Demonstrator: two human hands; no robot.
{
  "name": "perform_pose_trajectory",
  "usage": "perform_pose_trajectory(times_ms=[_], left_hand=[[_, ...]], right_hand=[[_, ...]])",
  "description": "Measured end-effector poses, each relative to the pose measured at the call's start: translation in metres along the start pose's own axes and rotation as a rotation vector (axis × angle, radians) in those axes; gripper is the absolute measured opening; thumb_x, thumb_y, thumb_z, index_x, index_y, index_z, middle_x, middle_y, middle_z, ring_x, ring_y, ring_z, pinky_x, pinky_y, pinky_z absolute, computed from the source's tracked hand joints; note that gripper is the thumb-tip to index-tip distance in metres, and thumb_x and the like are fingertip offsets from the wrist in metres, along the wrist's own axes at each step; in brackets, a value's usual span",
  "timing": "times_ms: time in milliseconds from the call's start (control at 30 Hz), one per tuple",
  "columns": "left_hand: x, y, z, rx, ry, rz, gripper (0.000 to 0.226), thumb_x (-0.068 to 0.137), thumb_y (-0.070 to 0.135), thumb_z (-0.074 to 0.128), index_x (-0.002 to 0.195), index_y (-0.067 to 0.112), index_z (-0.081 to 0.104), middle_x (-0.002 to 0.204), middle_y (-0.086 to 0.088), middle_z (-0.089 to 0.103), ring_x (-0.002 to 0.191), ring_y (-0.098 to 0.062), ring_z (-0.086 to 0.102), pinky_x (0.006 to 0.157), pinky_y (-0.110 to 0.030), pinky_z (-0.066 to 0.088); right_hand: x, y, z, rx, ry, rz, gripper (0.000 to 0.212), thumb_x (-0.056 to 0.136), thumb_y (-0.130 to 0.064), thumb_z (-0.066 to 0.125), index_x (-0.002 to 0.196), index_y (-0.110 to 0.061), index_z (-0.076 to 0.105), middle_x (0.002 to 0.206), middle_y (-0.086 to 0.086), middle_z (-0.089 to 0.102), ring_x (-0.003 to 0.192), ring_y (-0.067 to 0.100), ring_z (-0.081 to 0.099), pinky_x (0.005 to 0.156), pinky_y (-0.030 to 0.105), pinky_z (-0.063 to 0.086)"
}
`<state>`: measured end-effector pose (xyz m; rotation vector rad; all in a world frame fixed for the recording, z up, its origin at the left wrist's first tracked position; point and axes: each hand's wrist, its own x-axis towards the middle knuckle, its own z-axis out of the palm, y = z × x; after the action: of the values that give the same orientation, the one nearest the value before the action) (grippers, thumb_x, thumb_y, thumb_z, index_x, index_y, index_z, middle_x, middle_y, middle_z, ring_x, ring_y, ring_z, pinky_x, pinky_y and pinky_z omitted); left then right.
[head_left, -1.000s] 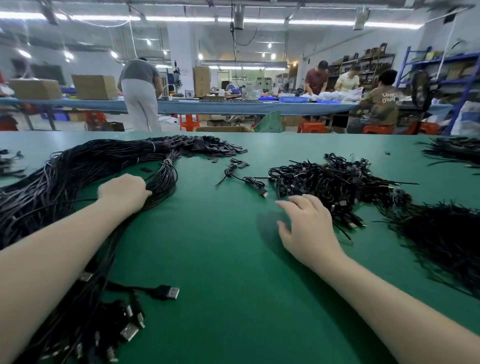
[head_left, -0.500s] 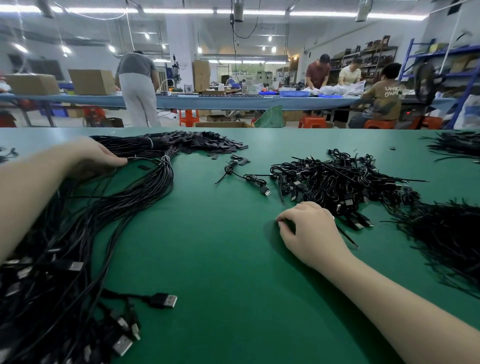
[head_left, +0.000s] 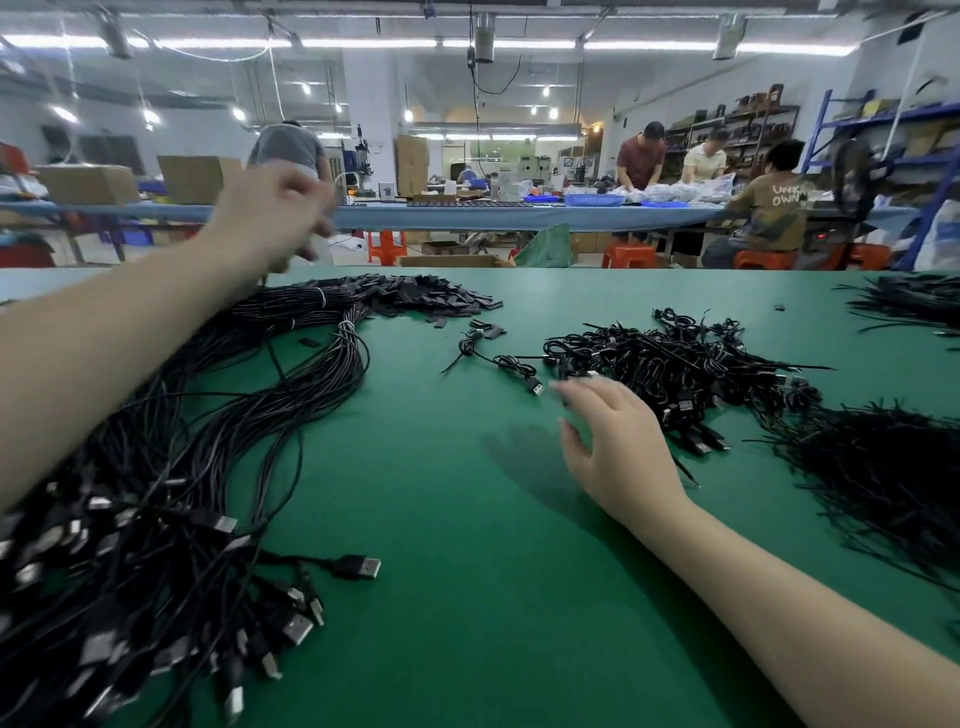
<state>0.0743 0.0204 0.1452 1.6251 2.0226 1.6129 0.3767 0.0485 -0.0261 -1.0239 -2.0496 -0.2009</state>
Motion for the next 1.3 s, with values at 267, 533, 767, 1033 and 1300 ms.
perform_pose_trajectory(times_ms=[267,533,767,1033,1300], left_hand=[[-0.104,0.040,0.083,-0.139,-0.522,0.086,0.011,0.090,0.017,0.061,0.092,0.015,0.072,0.073,0.008,0.064,0.052,0.005,0.051,0.048,-0.011,0.037],[-0.113,0.029,0.073,-0.220,-0.600,0.083,0.013,0.095,0.021,0.058,0.105,0.019,0.065,0.071,0.012,0.069,0.050,0.001,0.047,0.047,-0.013,0.036],[-0.090,0.012,0.033,0.010,-0.496,0.155,0.014,0.095,0.027,0.057,0.105,0.032,0.066,0.080,0.014,0.072,0.066,-0.006,0.055,0.063,-0.020,0.047],[-0.103,0.021,0.048,-0.014,-0.513,0.280,0.010,0.090,0.025,0.065,0.098,0.028,0.069,0.084,0.018,0.073,0.079,0.007,0.065,0.066,-0.002,0.045],[-0.109,0.024,0.055,-0.114,-0.558,0.227,0.009,0.091,0.028,0.064,0.099,0.027,0.066,0.080,0.011,0.073,0.055,-0.001,0.052,0.050,-0.013,0.043]], right_hand=[[0.052,-0.055,-0.046,0.144,-0.077,-0.206,0.058,0.091,-0.034,0.059,0.142,-0.015,0.040,0.134,0.007,0.053,0.123,0.025,0.047,0.105,0.033,0.035],[0.053,-0.025,-0.070,0.028,-0.095,-0.062,0.032,0.093,-0.048,0.049,0.089,-0.021,0.067,0.062,-0.012,0.055,0.056,0.007,0.049,0.050,0.027,0.039],[0.058,0.024,-0.099,-0.402,-0.089,0.339,0.039,0.098,-0.044,0.043,0.100,-0.015,0.069,0.063,0.000,0.052,0.057,0.023,0.048,0.048,0.022,0.029],[0.049,-0.032,-0.076,-0.010,-0.641,0.159,0.040,0.095,-0.049,0.046,0.127,-0.029,0.057,0.109,-0.009,0.063,0.087,0.009,0.055,0.078,0.022,0.042],[0.051,-0.049,-0.072,0.422,-0.235,0.171,0.026,0.092,-0.045,0.056,0.072,-0.029,0.062,0.047,-0.013,0.053,0.037,0.000,0.038,0.036,0.011,0.030]])
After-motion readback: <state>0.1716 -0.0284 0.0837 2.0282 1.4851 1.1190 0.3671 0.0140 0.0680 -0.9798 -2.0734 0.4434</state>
